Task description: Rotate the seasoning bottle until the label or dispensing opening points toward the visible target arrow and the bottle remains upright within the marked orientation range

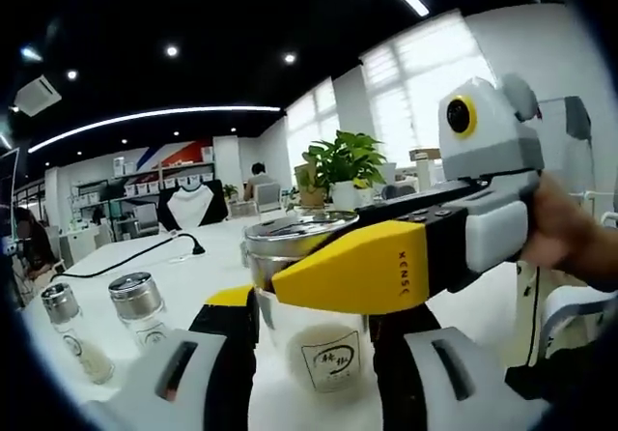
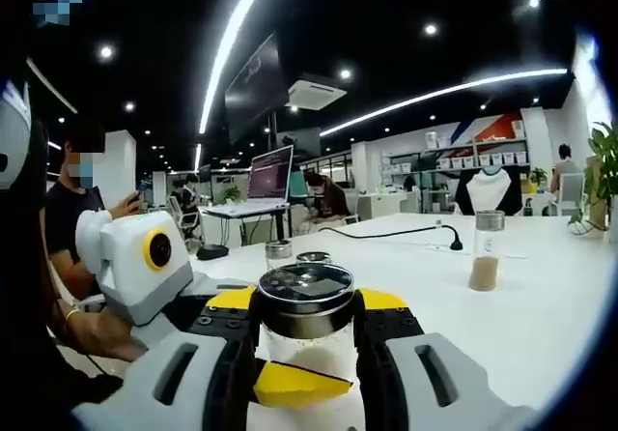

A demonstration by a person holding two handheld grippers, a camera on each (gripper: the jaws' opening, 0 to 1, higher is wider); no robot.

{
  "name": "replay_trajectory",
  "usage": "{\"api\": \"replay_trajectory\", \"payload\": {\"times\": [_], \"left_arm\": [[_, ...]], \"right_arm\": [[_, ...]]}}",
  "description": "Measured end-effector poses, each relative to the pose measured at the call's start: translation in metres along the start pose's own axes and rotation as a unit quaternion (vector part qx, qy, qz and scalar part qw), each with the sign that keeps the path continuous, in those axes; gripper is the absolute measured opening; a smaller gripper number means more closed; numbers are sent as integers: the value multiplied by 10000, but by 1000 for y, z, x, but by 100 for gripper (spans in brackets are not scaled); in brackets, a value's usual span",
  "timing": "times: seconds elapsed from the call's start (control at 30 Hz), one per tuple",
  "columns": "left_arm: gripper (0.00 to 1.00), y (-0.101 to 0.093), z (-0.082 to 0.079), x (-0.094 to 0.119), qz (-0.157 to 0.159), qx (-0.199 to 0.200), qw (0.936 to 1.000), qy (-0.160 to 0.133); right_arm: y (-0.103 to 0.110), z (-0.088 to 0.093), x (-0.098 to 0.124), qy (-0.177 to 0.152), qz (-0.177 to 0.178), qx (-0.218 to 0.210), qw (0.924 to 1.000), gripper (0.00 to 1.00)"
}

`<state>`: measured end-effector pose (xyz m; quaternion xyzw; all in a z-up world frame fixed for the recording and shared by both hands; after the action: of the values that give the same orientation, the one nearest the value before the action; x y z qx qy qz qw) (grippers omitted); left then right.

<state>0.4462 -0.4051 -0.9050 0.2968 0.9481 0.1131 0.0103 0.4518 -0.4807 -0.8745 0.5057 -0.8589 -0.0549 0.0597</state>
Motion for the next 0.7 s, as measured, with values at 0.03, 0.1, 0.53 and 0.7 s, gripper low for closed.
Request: {"api": "replay_trajectory", "payload": {"times": [0.03,0.1,0.53,0.7], "left_arm": [[48,0,0,0,6,4,10000,9],[47,0,1,-1,23,20,10000,17],[45,-1,2,-2,-78,183,9998,-36],[44,0,3,-2,-190,273,9994,-89]], "right_arm": [[-1,0,0,2,-27,-13,10000,36],[-1,0,0,10,-87,-5,10000,36],[-9,-2,1,-68,-261,-355,9990,37],[-9,0,8,-24,-125,-262,9996,39]]}}
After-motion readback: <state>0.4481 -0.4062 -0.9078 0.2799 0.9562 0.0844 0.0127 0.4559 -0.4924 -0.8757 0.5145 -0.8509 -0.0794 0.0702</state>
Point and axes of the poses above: the point that each gripper's makers call its tool centre point, and the gripper's own axes: x roughly backward along the fingers, y roughly to its left, z roughly out of its underside, the point moved 7 cm from there along x, roughly backward along the fingers, and after that the axes turned 6 degrees about -x, right-handed, at the moved point
